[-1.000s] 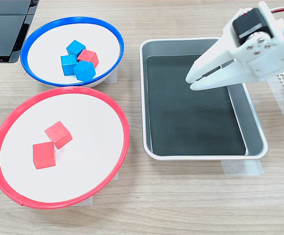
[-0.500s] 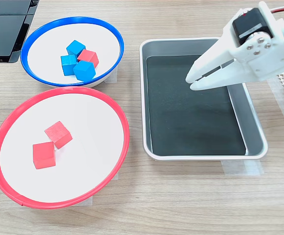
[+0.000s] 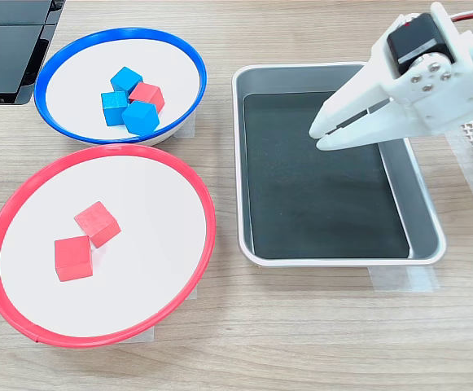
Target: Relocate any red block in the blue dish to the red dish, correcting any misplacement.
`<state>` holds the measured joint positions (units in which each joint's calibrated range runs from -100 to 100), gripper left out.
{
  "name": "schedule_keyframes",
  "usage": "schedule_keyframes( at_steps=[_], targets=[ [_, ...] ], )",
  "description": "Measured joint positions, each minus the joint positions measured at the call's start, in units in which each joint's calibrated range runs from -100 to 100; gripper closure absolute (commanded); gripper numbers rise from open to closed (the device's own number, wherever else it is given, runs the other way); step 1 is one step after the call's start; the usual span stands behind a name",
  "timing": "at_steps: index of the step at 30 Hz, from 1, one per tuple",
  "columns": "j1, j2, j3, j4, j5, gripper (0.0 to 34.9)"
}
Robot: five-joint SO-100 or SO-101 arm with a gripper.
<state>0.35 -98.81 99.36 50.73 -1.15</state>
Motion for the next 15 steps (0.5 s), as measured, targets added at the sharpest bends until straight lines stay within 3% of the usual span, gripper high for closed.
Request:
schedule_keyframes(
  at_steps=[6,8,15],
  targets=[
    [0.00,0.00,0.00,0.00,0.00,32.9],
    [0.00,0.00,0.00,0.00,0.00,34.6],
    [0.00,0.00,0.00,-0.08,0.00,34.6]
  ],
)
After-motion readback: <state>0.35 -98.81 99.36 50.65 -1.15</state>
